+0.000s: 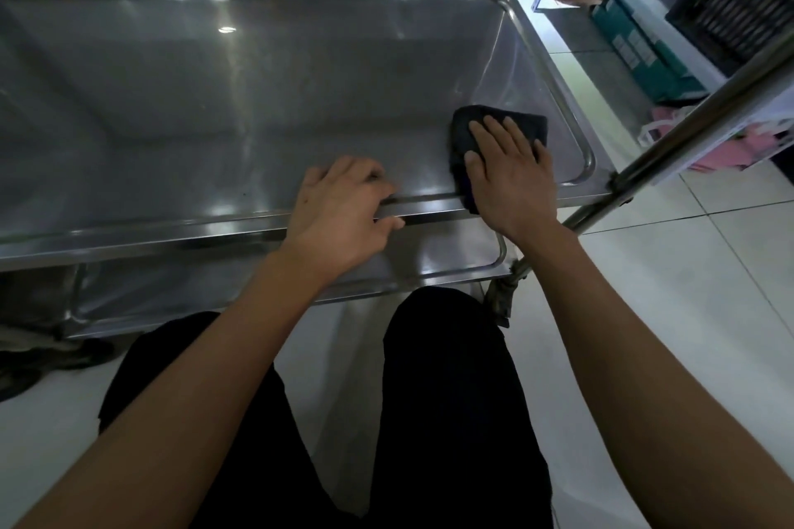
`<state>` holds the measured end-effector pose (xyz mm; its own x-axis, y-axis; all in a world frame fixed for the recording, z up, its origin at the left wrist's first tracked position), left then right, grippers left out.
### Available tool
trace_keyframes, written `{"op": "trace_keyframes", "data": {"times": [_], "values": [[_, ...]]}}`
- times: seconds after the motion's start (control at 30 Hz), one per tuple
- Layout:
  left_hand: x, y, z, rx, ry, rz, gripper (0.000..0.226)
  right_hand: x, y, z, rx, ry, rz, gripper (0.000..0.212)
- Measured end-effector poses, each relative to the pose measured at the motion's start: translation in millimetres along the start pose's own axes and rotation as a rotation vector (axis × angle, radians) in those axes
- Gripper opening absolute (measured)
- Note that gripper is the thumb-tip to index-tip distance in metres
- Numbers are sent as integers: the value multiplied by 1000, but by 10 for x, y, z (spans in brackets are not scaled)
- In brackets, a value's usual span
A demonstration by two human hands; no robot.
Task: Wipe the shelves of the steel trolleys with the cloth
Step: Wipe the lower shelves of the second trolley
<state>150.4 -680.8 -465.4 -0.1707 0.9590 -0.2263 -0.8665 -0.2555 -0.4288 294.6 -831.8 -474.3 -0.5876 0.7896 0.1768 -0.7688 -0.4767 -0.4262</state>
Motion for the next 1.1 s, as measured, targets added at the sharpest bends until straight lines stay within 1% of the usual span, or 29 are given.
{"op": "trace_keyframes", "data": {"times": [0.27,0.37,0.43,0.63,0.73,0.83,0.93,1.0,1.07,1.1], "values": [[-96,-226,-119,-17,28,56,41,83,-75,-20,40,-76,30,50],[-160,-367,-196,-13,31,46,39,161,-24,14,11,-124,42,51],[-191,-443,-242,-18,39,47,41,187,21,31,-12,-128,46,51],[-284,-521,-304,-48,12,4,41,38,24,-6,14,-81,-46,53],[-318,-419,-243,-107,23,-36,37,33,22,34,-44,-81,-24,54],[-321,-254,-138,-205,31,-72,32,88,153,86,-139,-107,47,55],[-340,-98,-61,-309,43,-118,27,144,270,127,-244,-123,134,51],[-367,-6,-35,-361,71,-153,24,172,288,159,-305,-130,159,46],[-396,87,-45,-376,120,-187,22,200,298,189,-352,-150,172,42],[-404,134,-81,-352,144,-198,22,214,307,199,-369,-161,179,41]]}}
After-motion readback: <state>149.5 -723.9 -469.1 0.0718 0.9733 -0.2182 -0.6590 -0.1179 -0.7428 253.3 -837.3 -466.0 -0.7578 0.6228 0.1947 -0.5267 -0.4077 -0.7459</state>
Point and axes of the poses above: each hand's wrist, its own y-axis away from the middle knuckle, its own z-axis out of the back of the hand, x = y × z, the point moved 8 cm from there along -y, towards the middle knuckle, and after that the axes turned 15 degrees about -x, right-handed, at the moved point
